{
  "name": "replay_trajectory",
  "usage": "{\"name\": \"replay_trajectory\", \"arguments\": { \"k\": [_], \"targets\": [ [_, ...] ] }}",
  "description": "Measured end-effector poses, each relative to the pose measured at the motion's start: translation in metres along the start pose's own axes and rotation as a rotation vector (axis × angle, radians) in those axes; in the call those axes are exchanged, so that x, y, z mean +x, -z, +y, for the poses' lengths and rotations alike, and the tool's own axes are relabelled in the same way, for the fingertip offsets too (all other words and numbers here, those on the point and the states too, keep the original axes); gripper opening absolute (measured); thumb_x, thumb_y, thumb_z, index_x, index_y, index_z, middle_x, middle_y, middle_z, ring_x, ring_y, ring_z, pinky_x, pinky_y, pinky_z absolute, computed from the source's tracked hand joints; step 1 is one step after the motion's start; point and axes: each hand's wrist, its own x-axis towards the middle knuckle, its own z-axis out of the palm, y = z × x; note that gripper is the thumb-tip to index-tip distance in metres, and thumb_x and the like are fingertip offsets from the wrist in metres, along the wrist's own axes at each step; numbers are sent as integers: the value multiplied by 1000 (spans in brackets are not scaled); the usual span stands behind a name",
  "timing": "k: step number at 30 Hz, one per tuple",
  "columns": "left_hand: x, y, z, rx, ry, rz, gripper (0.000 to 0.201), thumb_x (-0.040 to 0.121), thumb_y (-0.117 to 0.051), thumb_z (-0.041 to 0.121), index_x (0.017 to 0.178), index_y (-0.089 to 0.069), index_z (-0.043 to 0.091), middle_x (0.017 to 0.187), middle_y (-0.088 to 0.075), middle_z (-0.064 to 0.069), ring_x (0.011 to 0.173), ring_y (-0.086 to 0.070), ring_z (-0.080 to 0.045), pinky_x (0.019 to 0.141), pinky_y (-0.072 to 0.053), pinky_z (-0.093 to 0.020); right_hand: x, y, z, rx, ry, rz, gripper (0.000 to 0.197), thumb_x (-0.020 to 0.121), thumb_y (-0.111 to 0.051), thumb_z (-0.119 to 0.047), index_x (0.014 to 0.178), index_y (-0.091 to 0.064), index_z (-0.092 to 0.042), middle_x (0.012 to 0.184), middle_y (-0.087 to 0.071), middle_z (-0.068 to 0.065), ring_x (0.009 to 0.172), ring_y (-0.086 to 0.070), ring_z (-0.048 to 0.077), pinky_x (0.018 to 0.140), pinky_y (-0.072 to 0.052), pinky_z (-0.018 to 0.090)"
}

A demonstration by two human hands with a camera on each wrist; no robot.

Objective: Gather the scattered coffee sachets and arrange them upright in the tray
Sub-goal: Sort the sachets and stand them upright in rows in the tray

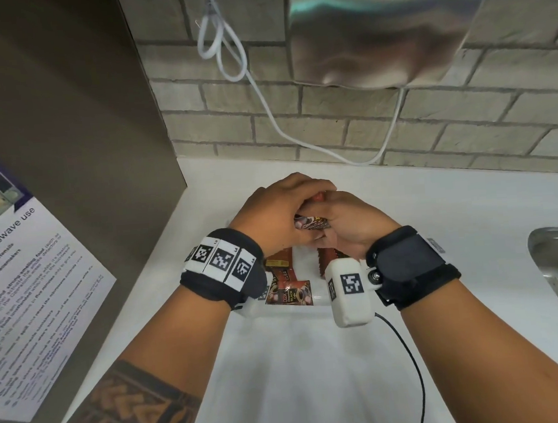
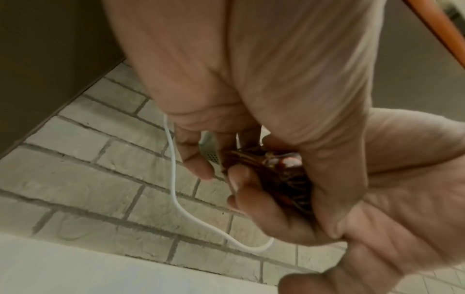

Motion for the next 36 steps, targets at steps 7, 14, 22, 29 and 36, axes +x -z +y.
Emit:
{"name": "replay_trajectory", "arguments": {
  "k": [7, 14, 22, 29, 36],
  "targets": [
    [0, 5, -3, -1380, 421, 63, 94, 67, -82, 63, 145, -41, 28, 141, -52, -7, 121, -60, -30, 79, -54, -31, -12, 3, -7, 136, 115, -143, 37, 96, -61, -11, 129, -57, 4, 111, -68, 18, 104, -65, 30, 91, -51, 39],
    [-5, -2, 1, -1653, 453, -119, 60, 90, -64, 31, 145, -48, 12, 113, -63, -9, 99, -63, -29, 84, -57, -47, -6, -14, 0, 5, 183, -91, 40, 98, -59, -10, 135, -47, -5, 132, -63, 12, 121, -63, 24, 92, -56, 38],
    [-8, 2, -5, -1596, 491, -87, 48, 93, -61, 29, 140, -57, 20, 127, -62, -12, 108, -63, -28, 83, -59, -46, 0, -12, -1, -383, 232, -12, 31, 97, -65, -26, 119, -44, -21, 121, -57, -4, 117, -60, 12, 94, -56, 35],
    [-4, 0, -3, -1275, 633, 77, 28, 96, -63, 34, 117, -70, 16, 103, -73, -6, 95, -67, -21, 93, -53, -47, 3, -10, 2, -468, 231, -7, 43, 100, -59, -22, 134, -33, -17, 117, -57, -9, 113, -60, 7, 94, -52, 20],
    [-8, -1, -14, -1602, 540, -4, 32, 90, -54, 15, 118, -66, 7, 95, -70, -11, 77, -66, -23, 64, -55, -34, 9, -9, 10, -371, 215, 69, 54, 93, -68, -27, 131, -31, -22, 102, -66, -9, 94, -69, 7, 78, -57, 26]
  ]
}}
